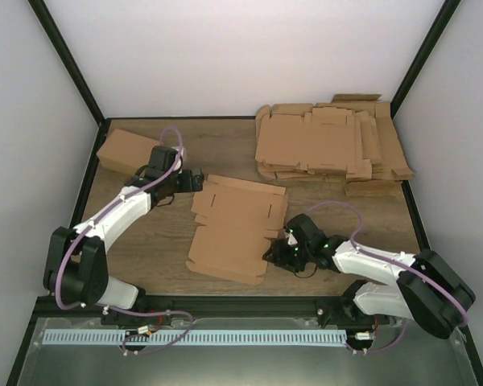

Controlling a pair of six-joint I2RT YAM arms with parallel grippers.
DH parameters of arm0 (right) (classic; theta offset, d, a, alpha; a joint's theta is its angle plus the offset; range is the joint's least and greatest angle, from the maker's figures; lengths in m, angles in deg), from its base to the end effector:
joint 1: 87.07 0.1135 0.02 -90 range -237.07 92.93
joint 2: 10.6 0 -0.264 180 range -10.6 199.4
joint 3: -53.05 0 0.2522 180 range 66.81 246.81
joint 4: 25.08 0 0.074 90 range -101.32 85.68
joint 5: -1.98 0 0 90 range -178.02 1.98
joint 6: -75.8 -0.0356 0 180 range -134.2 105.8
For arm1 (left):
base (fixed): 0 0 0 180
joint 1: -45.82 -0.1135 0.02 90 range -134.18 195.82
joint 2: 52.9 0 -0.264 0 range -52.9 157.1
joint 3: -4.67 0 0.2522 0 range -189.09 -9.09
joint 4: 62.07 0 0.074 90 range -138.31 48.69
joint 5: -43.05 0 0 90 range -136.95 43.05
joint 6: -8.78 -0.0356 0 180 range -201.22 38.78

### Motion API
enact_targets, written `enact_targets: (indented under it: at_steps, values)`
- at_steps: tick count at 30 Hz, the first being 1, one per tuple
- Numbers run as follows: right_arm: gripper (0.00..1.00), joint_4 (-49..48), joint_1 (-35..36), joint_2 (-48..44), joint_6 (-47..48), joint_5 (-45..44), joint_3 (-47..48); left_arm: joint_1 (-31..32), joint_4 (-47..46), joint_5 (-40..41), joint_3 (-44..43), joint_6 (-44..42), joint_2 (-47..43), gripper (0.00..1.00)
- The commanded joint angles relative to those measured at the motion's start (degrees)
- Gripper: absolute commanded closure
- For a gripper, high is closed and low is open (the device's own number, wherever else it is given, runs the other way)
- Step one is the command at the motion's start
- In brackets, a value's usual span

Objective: Fold the paper box

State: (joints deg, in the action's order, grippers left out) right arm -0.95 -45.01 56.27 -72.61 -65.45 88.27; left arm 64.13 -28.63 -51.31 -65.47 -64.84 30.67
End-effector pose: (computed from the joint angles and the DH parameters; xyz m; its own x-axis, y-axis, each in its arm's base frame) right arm 0.1327 0.1382 0.1356 -0.9850 0.1706 -0.0243 0.1150 0.7552 0.6453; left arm 0.2940 -0.1001 0.2374 -0.7670 -0.0424 -0.6403 0.1525 0.9572 -0.2460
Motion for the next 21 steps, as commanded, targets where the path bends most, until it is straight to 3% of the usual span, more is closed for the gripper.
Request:
enact_targets:
  at_steps: [1, 8, 13, 14, 21]
  values:
    - [0.49, -5.4, -0.3, 4.2, -0.5, 2.0, 0.2, -0.7, -3.9, -0.1, 3.2, 3.7, -3.3, 0.0]
    - [0.59, -8.5, -0.3, 9.9, 0.5, 2.0, 1.8, -1.9, -6.0, -2.4, 5.8, 4.9, -5.0, 0.0]
    - [0.95, -3.3, -0.3, 12.3, 9.3, -1.8, 7.6, -2.0, -4.7, -2.0, 5.5, 3.4, -7.2, 0.0]
    - [0.99, -1.2, -0.3, 12.8, 11.9, -2.8, 9.5, -2.0, -4.0, -1.9, 5.0, 2.9, -7.6, 0.0]
    - [0.99, 8.6, -0.2, 7.7, 28.9, -1.0, 14.8, -2.0, 1.8, 1.5, 0.1, -1.8, -11.8, 0.0]
